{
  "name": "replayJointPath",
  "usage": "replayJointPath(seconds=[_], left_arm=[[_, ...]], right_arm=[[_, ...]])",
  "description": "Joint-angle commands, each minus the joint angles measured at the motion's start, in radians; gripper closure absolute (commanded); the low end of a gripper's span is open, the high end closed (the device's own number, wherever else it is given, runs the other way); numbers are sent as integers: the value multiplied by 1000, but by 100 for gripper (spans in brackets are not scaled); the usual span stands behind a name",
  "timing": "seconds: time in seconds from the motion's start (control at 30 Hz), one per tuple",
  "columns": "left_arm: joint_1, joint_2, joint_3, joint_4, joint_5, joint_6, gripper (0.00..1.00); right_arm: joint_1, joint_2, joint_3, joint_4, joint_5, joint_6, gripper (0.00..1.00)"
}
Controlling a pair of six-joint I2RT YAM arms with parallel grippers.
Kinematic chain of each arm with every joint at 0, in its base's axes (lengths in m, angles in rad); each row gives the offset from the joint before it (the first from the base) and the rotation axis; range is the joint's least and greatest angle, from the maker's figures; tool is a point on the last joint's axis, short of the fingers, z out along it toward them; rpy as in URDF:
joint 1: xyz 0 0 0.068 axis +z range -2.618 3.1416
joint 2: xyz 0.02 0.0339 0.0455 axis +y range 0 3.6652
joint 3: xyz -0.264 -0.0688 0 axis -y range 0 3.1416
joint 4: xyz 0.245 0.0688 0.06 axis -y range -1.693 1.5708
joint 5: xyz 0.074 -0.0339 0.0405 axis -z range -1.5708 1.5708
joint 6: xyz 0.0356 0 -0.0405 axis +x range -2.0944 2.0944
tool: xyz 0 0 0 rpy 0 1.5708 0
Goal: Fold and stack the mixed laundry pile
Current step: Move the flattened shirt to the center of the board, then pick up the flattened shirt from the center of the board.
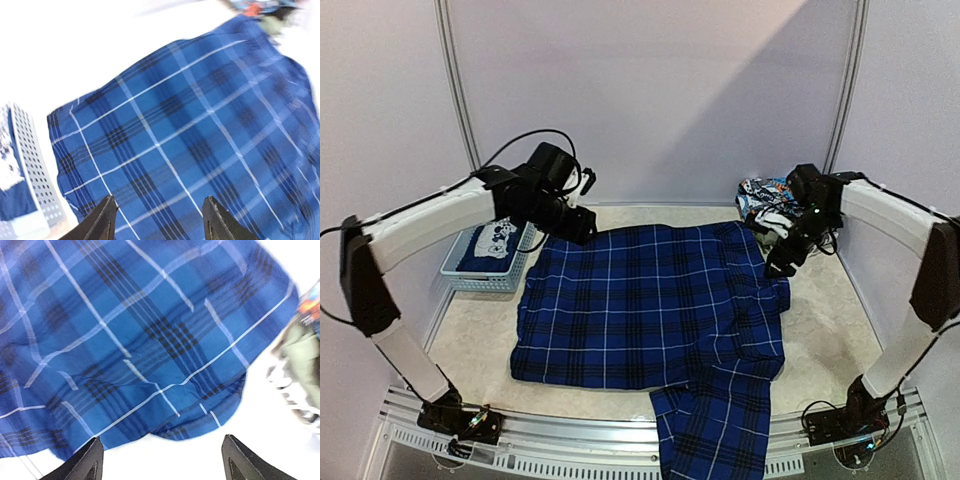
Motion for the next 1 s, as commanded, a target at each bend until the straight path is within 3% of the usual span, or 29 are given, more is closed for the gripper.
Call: replayJointPath(seconds=[0.0,0.2,0.3,0.4,0.7,0.97], left_arm=[[-109,-129,-133,-143,-1,85,39],[-252,-136,-169,-462,32,78,43],[-331,-109,-189,-587,-20,117,46],[-375,-101,-180,-595,19,165,47],[-442,95,-48,-760,-64,357,47],[-469,39,-281,-784,-237,433,47]], right_arm=[[27,-175,-140,-76,-78,-80,18],[97,-407,-399,-112,-104,-241,19],[135,-502,-472,-131,-100,-290,20],[147,-550,-535,-129,-83,-322,22],[161,-574,-662,-35,-17,-369,24],[198,-556,-698,64,-42,-405,26]])
